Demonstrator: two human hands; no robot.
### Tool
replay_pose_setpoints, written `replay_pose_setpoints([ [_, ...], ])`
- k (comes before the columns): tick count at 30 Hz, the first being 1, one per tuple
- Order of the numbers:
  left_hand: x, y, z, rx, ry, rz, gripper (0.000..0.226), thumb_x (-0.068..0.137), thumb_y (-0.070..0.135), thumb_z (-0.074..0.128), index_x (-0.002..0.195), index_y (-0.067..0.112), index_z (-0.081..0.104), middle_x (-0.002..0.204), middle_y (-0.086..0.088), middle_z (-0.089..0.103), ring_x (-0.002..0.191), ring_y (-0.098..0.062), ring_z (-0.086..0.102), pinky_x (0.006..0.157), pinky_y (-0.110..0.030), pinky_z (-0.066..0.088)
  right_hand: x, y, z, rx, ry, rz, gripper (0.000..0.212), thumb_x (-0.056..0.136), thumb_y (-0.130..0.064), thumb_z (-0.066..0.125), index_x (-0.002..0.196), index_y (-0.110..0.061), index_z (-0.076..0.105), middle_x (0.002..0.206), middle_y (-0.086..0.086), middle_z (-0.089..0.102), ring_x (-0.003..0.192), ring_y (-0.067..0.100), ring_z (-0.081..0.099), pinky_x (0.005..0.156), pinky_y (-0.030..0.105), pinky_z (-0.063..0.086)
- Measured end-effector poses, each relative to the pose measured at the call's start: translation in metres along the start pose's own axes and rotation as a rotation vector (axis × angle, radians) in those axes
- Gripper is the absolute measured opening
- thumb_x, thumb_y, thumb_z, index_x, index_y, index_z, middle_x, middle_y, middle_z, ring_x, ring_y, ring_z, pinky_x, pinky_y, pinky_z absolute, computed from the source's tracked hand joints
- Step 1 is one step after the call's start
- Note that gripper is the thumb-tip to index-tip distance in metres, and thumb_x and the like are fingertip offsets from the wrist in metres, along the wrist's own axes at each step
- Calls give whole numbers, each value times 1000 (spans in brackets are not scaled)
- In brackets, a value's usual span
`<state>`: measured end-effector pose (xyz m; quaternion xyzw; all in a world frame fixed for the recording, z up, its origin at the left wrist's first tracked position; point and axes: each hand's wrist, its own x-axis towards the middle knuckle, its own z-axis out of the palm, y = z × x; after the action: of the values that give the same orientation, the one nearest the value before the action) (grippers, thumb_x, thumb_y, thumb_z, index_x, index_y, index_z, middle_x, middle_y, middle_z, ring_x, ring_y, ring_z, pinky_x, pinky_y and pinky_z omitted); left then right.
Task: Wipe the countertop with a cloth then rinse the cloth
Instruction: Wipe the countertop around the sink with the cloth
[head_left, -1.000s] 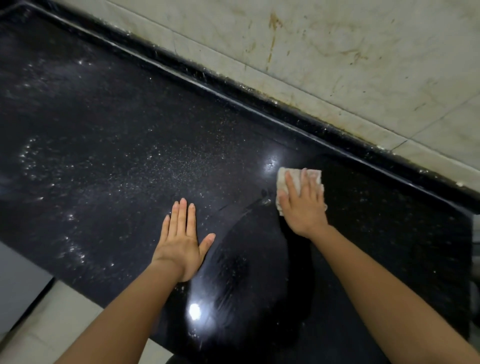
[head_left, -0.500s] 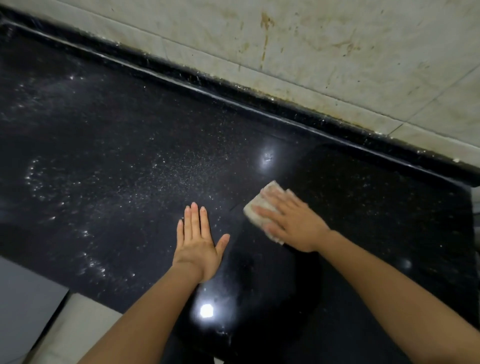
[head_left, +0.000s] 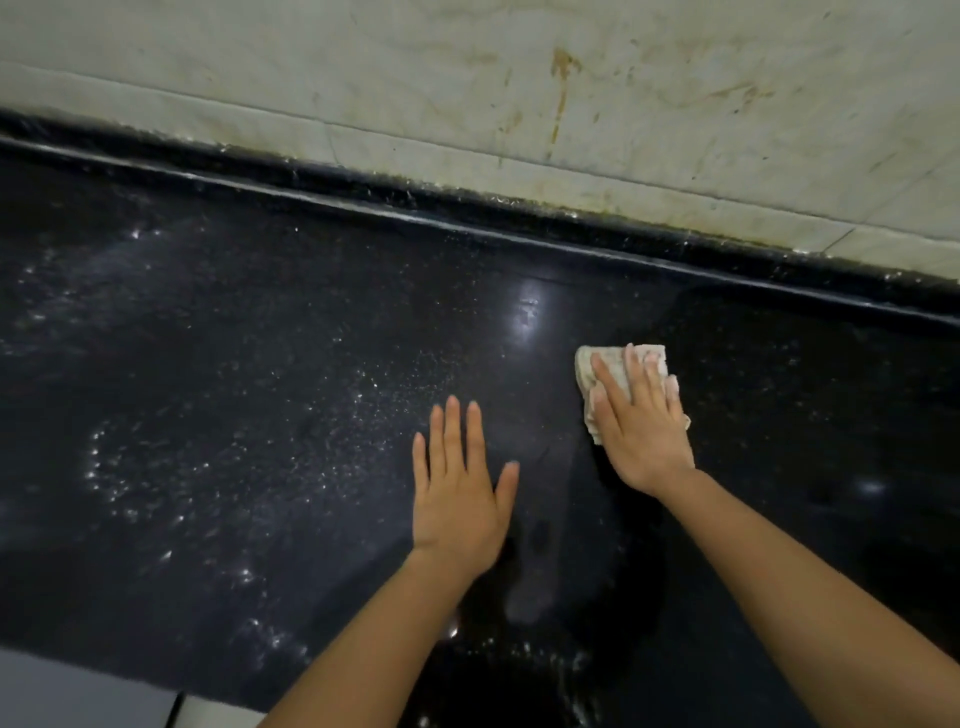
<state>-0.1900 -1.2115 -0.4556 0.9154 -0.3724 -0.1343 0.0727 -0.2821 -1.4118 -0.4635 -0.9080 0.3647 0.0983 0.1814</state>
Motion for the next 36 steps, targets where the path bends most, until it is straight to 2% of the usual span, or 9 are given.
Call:
replay_pose_setpoints([
  [3,46,-32,-17,2,-15,-17,71,97,50,16,149,9,-10,158,-13,-12,145,-26,-14,115,-39,-12,-29,-20,14,-26,-53,-66,62,86,-62,-12,145,-42,-13,156,-4,-26,136,10,-35,108,29,-30],
  [6,88,-60,-28,35,-21,-21,73,98,48,23,149,7,-10,157,-14,-12,145,-26,-14,117,-39,-9,-50,-37,29,-110,-94,-125,71,79,-66,-27,144,-40,-19,153,-4,-32,137,15,-38,109,33,-30],
  [11,137,-86,-38,23,-56,-23,76,97,53,18,149,4,-9,157,-15,-14,145,-25,-15,117,-38,-10,-41,-23,21,-146,-84,-214,54,92,-58,-10,146,-48,-9,154,-11,-28,140,10,-32,114,33,-21],
  [14,157,-97,-40,6,-59,-42,79,96,55,19,149,3,-9,156,-16,-16,144,-26,-16,117,-38,-9,-13,-1,6,-106,-8,-21,53,91,-58,-9,143,-48,-12,155,-10,-23,142,10,-27,113,30,-23],
  [18,165,-104,-38,-30,-103,-55,83,94,59,19,148,5,-13,155,-15,-21,143,-24,-21,115,-37,-12,21,17,-13,48,72,305,48,102,-45,8,149,-44,-2,160,-6,-15,145,13,-19,115,32,-18],
  [24,166,-103,-42,-45,-158,-51,84,93,60,17,147,5,-16,154,-15,-25,142,-25,-25,114,-39,-15,44,-19,-8,186,130,563,52,100,-47,3,150,-37,-8,159,1,-20,144,19,-25,115,40,-20],
  [29,168,-102,-48,-44,-225,-48,84,93,60,16,147,5,-18,153,-16,-27,141,-26,-27,114,-40,-15,44,-64,8,80,87,395,50,100,-42,2,147,-37,-16,158,4,-24,144,22,-25,115,42,-20],
  [34,170,-100,-58,-8,-321,-52,84,94,61,14,145,5,-23,151,-16,-32,139,-27,-30,114,-39,-16,36,-99,21,-35,3,121,62,83,-52,-19,143,-36,-23,156,6,-28,136,20,-36,110,38,-29],
  [36,170,-99,-60,14,-349,-57,85,93,62,13,144,4,-24,150,-16,-33,139,-27,-31,115,-40,-15,33,-94,19,-127,-14,-27,57,91,-53,-14,145,-36,-19,156,5,-27,139,22,-34,112,39,-27],
])
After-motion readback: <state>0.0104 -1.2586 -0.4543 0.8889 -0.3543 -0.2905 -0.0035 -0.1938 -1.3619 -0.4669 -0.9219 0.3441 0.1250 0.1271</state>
